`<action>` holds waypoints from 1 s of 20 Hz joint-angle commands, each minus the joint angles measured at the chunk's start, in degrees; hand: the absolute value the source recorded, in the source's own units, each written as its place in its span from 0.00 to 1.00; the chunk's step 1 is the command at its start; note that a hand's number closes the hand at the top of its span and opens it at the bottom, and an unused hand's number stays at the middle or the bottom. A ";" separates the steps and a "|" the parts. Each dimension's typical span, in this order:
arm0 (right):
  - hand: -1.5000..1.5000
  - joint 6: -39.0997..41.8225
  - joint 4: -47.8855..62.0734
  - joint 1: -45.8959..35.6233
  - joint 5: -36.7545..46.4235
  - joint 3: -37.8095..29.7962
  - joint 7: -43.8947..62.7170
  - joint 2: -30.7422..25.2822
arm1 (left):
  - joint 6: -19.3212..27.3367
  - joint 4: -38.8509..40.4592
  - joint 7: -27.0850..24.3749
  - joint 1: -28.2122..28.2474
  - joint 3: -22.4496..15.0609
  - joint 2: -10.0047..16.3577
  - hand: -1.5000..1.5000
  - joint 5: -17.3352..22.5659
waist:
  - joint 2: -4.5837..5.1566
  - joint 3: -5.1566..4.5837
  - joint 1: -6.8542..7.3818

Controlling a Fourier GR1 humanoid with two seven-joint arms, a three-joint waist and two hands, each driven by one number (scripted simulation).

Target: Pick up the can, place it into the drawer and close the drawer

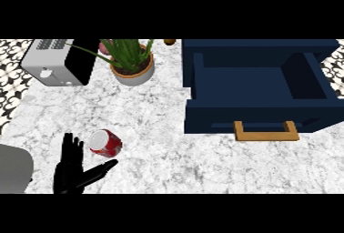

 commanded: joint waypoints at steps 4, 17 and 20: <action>0.00 2.96 -0.20 1.85 -3.76 -2.76 0.64 0.20 | -5.44 15.77 -7.52 -7.60 4.01 0.36 0.00 2.84 | 0.02 -0.02 -0.27; 0.00 -0.32 -1.07 -1.68 0.98 0.83 1.95 1.48 | -8.29 21.08 -8.66 -13.73 4.60 0.62 1.00 7.66 | 0.01 0.02 0.05; 0.00 1.75 -2.21 0.69 -5.80 -3.52 4.14 0.11 | -10.69 18.82 -5.60 -13.30 1.69 -0.81 1.00 9.04 | -0.10 0.03 -0.01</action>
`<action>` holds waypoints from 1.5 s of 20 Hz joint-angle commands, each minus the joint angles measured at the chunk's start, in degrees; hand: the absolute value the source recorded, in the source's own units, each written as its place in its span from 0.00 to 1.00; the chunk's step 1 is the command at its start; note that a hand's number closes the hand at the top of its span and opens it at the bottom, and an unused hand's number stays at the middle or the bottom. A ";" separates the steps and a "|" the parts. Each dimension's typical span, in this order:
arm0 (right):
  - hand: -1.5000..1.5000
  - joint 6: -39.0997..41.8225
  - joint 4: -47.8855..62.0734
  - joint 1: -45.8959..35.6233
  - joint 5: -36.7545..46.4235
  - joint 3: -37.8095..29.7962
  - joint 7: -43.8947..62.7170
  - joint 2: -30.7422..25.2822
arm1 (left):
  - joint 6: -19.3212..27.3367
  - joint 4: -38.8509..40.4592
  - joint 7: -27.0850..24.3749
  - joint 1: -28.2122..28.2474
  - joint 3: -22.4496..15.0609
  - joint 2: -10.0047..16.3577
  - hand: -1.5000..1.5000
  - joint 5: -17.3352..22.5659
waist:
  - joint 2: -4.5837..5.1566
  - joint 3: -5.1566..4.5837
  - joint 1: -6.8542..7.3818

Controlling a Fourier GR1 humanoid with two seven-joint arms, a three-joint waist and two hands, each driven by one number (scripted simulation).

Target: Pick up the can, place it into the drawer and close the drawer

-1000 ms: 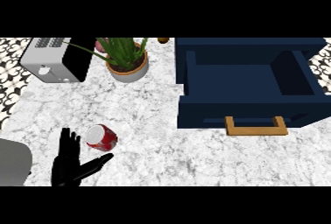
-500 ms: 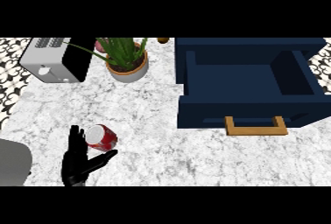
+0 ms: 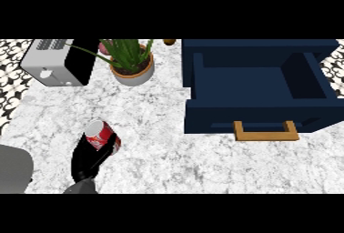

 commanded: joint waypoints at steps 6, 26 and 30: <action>0.00 -1.19 -1.02 -1.48 -1.23 -0.10 2.46 -0.10 | -1.76 -5.34 0.81 -2.85 -4.09 -1.00 1.00 0.28 | 0.02 -0.03 0.25; 0.00 1.17 -3.25 6.07 -4.01 -1.50 -0.44 1.20 | 0.86 -23.22 16.04 -9.14 -11.55 -0.05 1.00 -3.90 | -0.13 0.00 -0.19; 0.00 -2.30 -2.29 1.00 -3.53 -0.18 2.14 -0.51 | 2.78 -30.49 24.72 -10.88 -11.03 3.13 1.00 -3.75 | -0.04 -0.01 0.23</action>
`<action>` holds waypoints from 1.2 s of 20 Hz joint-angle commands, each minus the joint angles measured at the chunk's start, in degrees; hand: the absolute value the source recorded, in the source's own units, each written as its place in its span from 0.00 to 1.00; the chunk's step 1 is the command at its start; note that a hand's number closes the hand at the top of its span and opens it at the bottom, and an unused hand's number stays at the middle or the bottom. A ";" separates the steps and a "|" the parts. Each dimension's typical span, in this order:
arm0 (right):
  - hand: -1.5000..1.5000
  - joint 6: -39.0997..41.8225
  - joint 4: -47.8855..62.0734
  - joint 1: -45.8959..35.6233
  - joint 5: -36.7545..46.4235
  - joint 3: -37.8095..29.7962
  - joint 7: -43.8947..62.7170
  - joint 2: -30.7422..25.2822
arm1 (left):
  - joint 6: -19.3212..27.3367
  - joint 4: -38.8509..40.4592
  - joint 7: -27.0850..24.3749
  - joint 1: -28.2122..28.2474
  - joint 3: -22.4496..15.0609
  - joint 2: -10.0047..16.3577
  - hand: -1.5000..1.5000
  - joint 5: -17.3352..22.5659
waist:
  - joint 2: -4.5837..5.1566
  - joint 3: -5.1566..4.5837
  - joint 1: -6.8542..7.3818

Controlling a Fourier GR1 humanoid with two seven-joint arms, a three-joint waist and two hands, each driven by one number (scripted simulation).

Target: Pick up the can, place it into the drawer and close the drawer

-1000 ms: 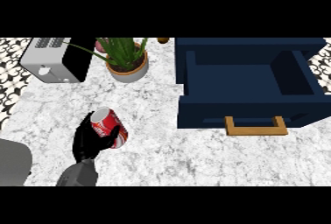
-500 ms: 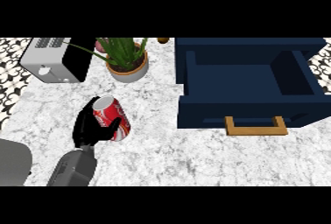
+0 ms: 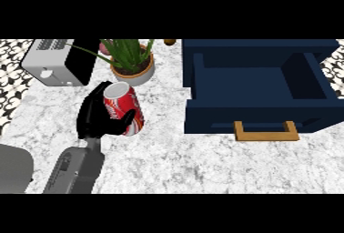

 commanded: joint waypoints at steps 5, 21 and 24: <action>0.00 0.91 -0.14 -0.12 0.24 -0.06 -0.62 0.17 | 9.07 -7.17 11.49 -8.90 -2.03 -0.69 1.00 -4.14 | 0.05 -0.01 -0.18; 0.00 -1.58 -0.74 -1.25 -3.23 -2.16 2.50 -1.80 | 16.58 0.97 19.98 -30.57 -1.00 -2.62 1.00 -8.12 | 0.15 -0.02 -0.61; 0.00 -4.54 -2.62 -2.88 3.46 5.64 3.61 0.55 | 21.30 6.88 20.14 -37.67 -3.06 -2.63 1.00 -6.71 | 0.32 0.00 -0.81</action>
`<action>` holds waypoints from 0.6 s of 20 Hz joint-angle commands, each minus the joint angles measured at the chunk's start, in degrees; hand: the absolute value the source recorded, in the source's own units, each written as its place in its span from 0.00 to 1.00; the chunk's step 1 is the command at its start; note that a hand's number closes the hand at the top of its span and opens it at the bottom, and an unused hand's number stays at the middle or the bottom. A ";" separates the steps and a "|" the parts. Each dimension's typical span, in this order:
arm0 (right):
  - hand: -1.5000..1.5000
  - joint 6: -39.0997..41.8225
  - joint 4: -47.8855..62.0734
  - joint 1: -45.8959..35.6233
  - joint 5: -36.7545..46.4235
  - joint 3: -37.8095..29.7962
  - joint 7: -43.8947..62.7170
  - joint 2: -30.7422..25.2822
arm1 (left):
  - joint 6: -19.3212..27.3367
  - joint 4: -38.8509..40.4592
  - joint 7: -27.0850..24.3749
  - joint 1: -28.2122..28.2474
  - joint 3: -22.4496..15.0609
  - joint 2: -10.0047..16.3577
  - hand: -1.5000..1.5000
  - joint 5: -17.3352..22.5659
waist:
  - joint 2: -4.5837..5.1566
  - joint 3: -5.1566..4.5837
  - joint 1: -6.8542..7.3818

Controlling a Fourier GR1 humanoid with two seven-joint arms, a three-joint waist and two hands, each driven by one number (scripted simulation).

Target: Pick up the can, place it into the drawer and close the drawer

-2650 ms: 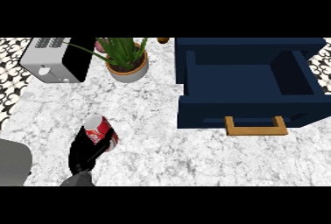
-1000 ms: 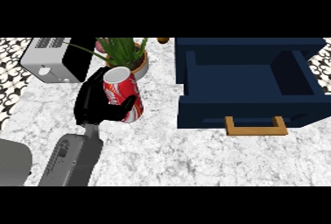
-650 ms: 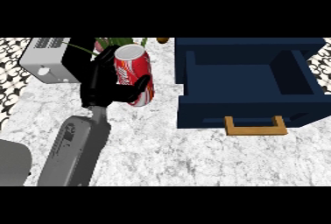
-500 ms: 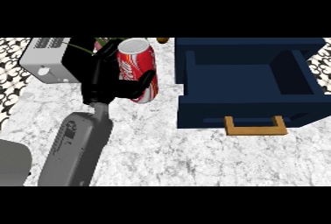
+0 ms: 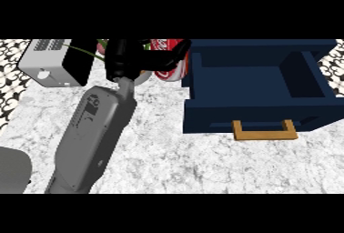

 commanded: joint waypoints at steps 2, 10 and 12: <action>0.00 -0.69 -0.90 -0.69 0.15 -0.25 1.40 0.42 | 4.27 5.68 3.04 -9.85 0.39 -0.18 1.00 -0.55 | -0.03 0.01 -0.14; 0.00 -1.41 0.36 -0.52 3.03 2.61 -0.85 0.74 | 8.02 17.11 -0.29 -20.33 -2.19 -0.19 1.00 4.01 | 0.06 0.02 -0.40; 0.00 -2.62 -1.33 0.48 4.89 6.40 -1.82 0.73 | 7.72 21.88 -5.06 -20.80 -3.38 -0.19 1.00 8.41 | 0.28 0.02 -1.06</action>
